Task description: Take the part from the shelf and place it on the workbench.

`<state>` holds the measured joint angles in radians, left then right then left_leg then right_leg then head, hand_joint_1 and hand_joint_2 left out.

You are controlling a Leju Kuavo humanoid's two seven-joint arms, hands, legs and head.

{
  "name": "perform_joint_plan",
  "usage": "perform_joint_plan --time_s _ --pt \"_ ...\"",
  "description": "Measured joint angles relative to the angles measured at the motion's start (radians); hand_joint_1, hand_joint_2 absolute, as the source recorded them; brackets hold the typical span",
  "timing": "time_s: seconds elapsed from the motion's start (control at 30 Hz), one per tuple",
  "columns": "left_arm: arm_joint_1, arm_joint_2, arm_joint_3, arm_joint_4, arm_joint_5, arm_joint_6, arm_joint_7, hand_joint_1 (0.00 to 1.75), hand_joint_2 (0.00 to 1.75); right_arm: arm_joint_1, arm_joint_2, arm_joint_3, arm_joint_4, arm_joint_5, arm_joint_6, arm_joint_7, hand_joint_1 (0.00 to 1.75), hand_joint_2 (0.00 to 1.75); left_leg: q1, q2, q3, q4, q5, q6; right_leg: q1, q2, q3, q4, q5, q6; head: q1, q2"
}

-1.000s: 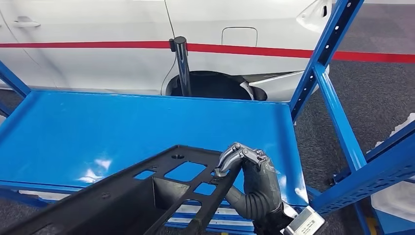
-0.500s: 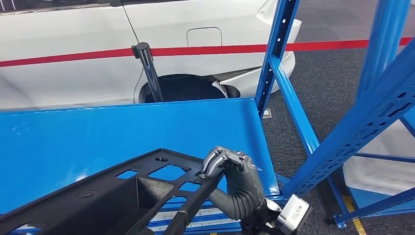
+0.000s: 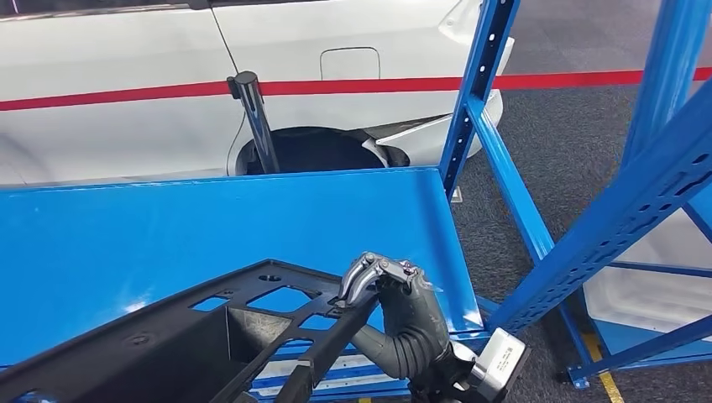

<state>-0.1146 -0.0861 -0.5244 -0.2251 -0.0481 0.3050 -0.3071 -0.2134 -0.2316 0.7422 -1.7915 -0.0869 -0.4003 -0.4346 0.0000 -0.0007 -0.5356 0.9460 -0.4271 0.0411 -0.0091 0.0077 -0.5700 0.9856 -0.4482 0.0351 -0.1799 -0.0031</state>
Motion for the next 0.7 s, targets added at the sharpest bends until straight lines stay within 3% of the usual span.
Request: perform_joint_plan --time_s 0.07,0.13,0.17,0.2,0.23,0.3,0.37,0.5,0.57,0.63,0.67,0.7 --pt "0.0 0.0 0.0 0.0 0.006 -0.001 0.0 0.0 1.75 0.003 0.0 0.0 0.0 -0.004 0.001 0.003 1.75 1.75 0.004 0.001 0.004 -0.006 0.007 0.011 0.0 -0.001 -0.031 0.082 -0.053 0.007 0.0 0.0" --pt "0.002 0.0 0.0 0.0 0.013 -0.002 0.002 0.0 1.75 0.007 0.0 0.0 0.0 -0.01 0.002 0.007 1.75 1.75 0.004 0.001 0.004 -0.005 0.008 0.015 -0.001 -0.002 -0.09 0.218 -0.117 0.012 0.0 0.0" --pt "0.003 0.0 0.0 0.0 0.016 -0.003 0.004 0.0 1.75 0.01 0.0 0.001 0.0 -0.012 0.003 0.008 1.75 1.75 0.004 0.001 0.003 -0.005 0.008 0.015 -0.002 -0.002 -0.113 0.268 -0.131 0.015 0.0 0.0" --pt "0.004 0.0 0.0 0.0 0.019 -0.003 0.006 0.0 1.75 0.012 0.0 0.001 0.0 -0.014 0.003 0.009 1.75 1.75 0.004 0.0 0.003 -0.004 0.008 0.015 -0.003 -0.002 -0.12 0.283 -0.127 0.017 0.0 0.0" --pt "0.005 0.0 0.001 0.0 0.02 -0.003 0.007 0.0 1.75 0.014 0.0 0.001 0.0 -0.016 0.004 0.01 1.75 1.75 0.004 0.0 0.003 -0.003 0.007 0.015 -0.005 -0.002 -0.108 0.256 -0.103 0.018 0.0 0.0" --pt "0.006 0.0 0.001 0.0 0.02 -0.004 0.01 0.0 1.75 0.015 0.0 0.001 0.0 -0.017 0.004 0.011 1.75 1.75 0.005 -0.001 0.005 -0.001 0.004 0.01 -0.009 -0.003 -0.043 0.117 -0.035 0.018 0.0 0.0" --pt "0.006 0.0 0.001 0.0 0.021 -0.004 0.011 0.0 1.75 0.015 0.001 0.001 0.0 -0.018 0.004 0.012 1.75 1.75 0.001 -0.001 0.003 0.004 0.0 0.0 -0.009 -0.003 0.006 0.007 0.003 0.012 -0.001 0.0" --pt "0.007 0.0 0.001 0.0 0.021 -0.007 0.011 0.0 1.75 0.015 0.002 0.001 0.0 -0.02 0.004 0.013 1.75 1.75 0.002 -0.001 -0.004 0.011 -0.005 -0.02 -0.006 -0.001 0.009 -0.017 0.013 -0.01 -0.007 0.0" --pt "0.007 0.0 0.001 0.0 0.022 -0.007 0.011 0.0 1.75 0.015 0.003 0.001 0.0 -0.021 0.003 0.014 1.75 1.75 0.006 -0.001 -0.035 0.084 -0.053 -0.032 -0.01 -0.003 0.007 -0.02 0.018 -0.022 -0.012 0.0" --pt "0.009 0.0 0.001 0.0 0.022 -0.007 0.012 0.0 1.75 0.015 0.003 0.001 0.0 -0.023 0.003 0.014 1.75 1.75 0.008 -0.001 -0.098 0.23 -0.125 -0.04 -0.01 -0.004 0.003 -0.02 0.02 -0.027 -0.018 0.0" --pt "0.01 0.0 0.001 0.0 0.022 -0.007 0.012 0.0 1.75 0.016 0.003 0.001 0.0 -0.024 0.004 0.014 1.75 1.75 0.009 -0.001 -0.125 0.292 -0.148 -0.043 -0.01 -0.004 0.001 -0.02 0.021 -0.028 -0.019 0.0" --pt "0.012 0.0 0.001 0.0 0.022 -0.007 0.012 0.0 1.75 0.017 0.003 0.001 0.0 -0.025 0.004 0.014 1.75 1.75 0.009 -0.001 -0.136 0.319 -0.152 -0.043 -0.01 -0.003 -0.001 -0.02 0.021 -0.028 -0.02 0.0"
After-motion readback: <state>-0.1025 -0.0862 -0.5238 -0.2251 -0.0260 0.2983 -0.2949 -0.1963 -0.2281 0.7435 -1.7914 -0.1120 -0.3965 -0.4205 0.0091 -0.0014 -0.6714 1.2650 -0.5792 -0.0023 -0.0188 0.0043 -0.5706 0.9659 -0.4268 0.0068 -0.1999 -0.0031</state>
